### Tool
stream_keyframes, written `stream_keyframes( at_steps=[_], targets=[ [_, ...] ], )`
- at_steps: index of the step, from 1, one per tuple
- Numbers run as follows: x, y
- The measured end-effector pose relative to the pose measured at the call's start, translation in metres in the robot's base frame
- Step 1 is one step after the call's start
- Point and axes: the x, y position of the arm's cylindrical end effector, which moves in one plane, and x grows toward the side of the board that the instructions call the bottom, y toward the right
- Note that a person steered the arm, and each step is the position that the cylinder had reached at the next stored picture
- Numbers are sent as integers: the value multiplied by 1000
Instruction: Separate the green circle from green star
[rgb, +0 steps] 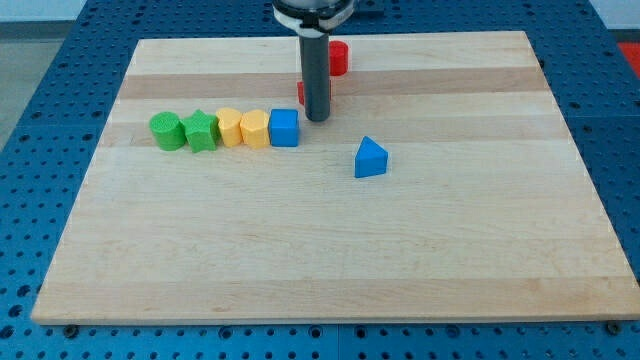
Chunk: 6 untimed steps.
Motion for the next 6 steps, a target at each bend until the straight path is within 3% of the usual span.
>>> stream_keyframes(
  at_steps=[3, 4, 6],
  targets=[
    [-57, 0],
    [-52, 0],
    [21, 8]
  ],
)
